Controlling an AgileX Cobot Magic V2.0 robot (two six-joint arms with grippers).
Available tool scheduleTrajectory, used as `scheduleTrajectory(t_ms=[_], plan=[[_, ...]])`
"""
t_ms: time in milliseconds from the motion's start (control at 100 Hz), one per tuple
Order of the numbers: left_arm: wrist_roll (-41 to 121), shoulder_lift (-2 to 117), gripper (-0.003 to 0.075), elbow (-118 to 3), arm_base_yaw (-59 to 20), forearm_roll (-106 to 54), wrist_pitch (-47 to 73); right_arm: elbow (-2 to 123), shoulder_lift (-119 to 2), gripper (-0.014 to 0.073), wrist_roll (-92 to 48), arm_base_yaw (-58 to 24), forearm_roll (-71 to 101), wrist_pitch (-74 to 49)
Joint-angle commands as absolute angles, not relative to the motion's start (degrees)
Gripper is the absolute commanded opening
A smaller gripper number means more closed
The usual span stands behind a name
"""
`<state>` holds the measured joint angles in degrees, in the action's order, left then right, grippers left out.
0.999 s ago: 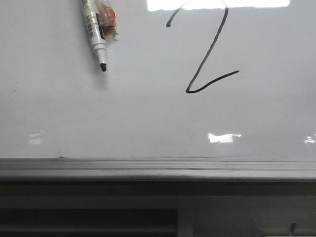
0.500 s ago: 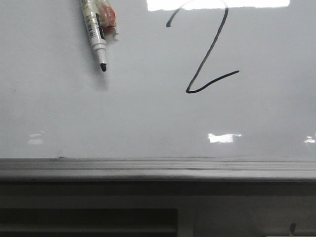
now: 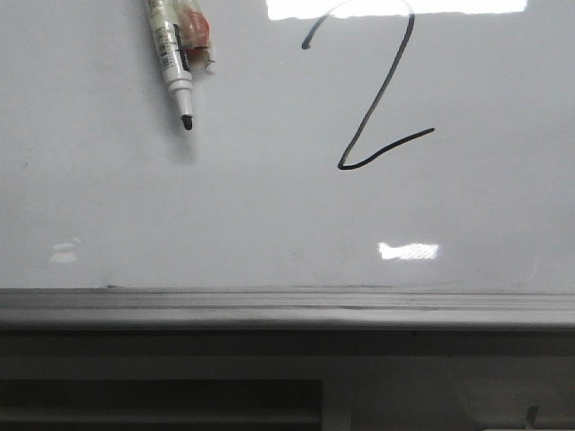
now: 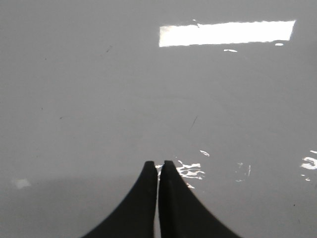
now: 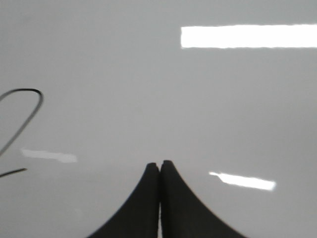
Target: Write number 2 on whiteboard
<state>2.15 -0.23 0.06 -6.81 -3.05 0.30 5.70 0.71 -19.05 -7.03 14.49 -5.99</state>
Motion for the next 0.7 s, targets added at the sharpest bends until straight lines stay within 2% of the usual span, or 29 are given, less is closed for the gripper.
scheduleTrajectory(t_ms=[0,250,690], plan=[[1.5,-1.8,-0.002,0.8,-6.8,-3.6,-3.6,4.9,1.1,-0.0047,-10.7,-5.3,4.3,-0.6],[1.5,-1.8,-0.002,0.8,-6.8,-3.6,-3.6,-2.3,1.5,-0.0047,-10.7,-3.6,1.4,3.8],[1.5,-1.8,-0.002,0.8,-6.8,-3.6,-3.6,-2.1,1.5,-0.0047,-10.7,-3.4,1.4,2.8]])
